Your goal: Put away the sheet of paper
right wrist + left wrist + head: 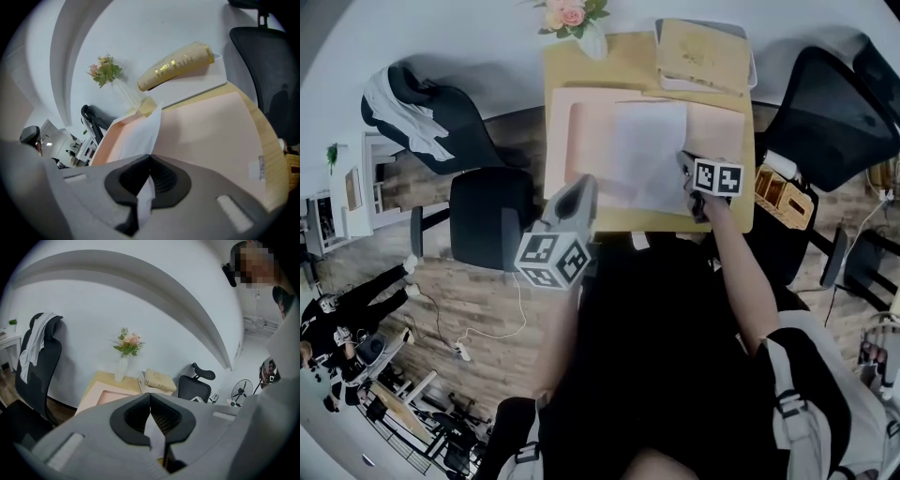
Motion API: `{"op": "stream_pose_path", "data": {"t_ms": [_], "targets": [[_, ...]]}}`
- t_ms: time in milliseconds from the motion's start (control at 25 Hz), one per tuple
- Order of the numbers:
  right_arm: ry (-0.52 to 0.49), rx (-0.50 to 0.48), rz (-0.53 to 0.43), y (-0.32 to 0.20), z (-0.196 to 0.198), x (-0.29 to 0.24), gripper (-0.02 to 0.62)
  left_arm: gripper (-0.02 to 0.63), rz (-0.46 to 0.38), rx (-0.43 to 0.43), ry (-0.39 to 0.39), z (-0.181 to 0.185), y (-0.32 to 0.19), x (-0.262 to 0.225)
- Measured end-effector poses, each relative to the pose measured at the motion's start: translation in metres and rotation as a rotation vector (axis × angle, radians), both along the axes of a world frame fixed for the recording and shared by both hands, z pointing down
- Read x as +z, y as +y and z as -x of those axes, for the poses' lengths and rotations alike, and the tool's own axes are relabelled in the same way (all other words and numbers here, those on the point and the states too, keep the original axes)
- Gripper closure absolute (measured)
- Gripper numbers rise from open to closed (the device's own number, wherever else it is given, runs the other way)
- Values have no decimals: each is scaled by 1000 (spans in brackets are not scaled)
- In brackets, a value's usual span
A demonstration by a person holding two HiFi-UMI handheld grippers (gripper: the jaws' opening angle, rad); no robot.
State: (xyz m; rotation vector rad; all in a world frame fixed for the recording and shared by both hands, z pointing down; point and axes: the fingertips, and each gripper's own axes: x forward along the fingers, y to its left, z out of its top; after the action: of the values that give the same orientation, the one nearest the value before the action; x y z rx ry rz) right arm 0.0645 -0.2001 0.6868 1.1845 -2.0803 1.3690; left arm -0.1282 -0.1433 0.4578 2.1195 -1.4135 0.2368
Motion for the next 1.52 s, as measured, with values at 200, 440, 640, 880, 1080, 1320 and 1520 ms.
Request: {"op": "stream_pose_path", "data": {"t_ms": [200,440,640,880,1080,1320,1520], "targets": [[12,99,6,-19,-2,3,592,597,3,-20,-11,19,0,-1],[4,148,49,-18,13,11,592,597,7,-25,-10,34,-3,-2],[-13,164,83,-11,44,17,592,597,14,-22,-10,43,-6,-1],[-30,112,86,-14,91,19,592,597,21,-26,-16,54,-6,1],[-21,49,84,-18,118,17,592,597,22,-33,-20,63,-3,-1],[-41,-36,104,-17,139,19,566,597,19,-36,-22,65,-5,-4],[-70,-149,78,-10,150,14,464,597,8,-29,-27,60,-4,-6]]}}
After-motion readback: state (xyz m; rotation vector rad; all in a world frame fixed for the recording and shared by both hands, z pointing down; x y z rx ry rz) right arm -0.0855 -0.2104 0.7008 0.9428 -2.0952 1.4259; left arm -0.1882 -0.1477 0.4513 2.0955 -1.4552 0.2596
